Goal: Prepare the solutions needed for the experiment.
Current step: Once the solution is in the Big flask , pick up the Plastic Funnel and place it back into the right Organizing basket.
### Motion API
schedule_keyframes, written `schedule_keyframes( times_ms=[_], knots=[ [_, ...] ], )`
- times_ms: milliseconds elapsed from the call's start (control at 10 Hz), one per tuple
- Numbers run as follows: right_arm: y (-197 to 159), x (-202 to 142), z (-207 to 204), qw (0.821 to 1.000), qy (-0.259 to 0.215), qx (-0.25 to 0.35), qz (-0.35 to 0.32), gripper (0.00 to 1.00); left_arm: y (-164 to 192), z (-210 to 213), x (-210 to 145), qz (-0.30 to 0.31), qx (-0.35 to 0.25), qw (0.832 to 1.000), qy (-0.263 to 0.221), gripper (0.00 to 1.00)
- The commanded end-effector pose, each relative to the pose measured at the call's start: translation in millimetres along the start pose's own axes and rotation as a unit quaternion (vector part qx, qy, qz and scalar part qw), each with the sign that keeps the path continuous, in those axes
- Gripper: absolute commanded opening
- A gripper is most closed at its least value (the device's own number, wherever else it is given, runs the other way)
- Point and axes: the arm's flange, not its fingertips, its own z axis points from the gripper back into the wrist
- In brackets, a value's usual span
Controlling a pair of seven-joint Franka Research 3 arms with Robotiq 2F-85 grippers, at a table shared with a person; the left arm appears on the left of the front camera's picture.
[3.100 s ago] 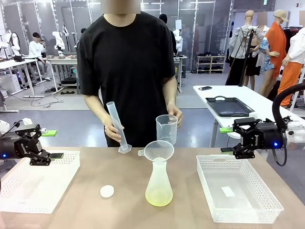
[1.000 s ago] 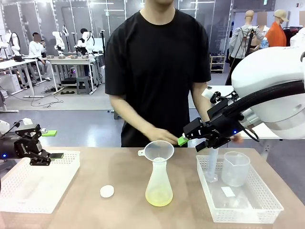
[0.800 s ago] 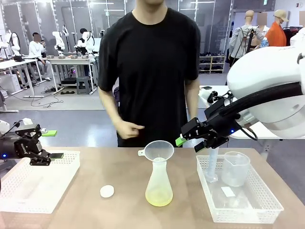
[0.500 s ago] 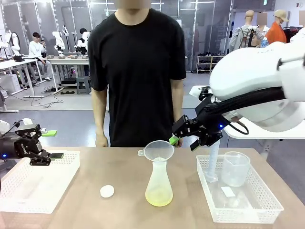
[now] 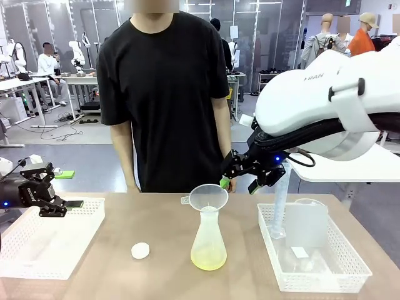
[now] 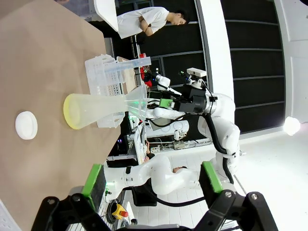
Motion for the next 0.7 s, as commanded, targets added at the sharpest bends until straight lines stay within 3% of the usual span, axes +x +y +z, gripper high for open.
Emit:
schedule_keyframes(
  times_ms=[0, 600],
  knots=[
    [9.8, 7.1, -10.6, 1.0, 0.0, -0.029, -0.008, 0.85, -0.8, 0.2, 0.3, -0.003, -0.001, 1.0, 0.0, 1.0],
    [21.1, 1.6, -38.4, 0.999, 0.01, 0.0, -0.042, 0.85, -0.8, 0.2, 0.3, -0.003, -0.001, 1.0, 0.0, 1.0]
  ],
)
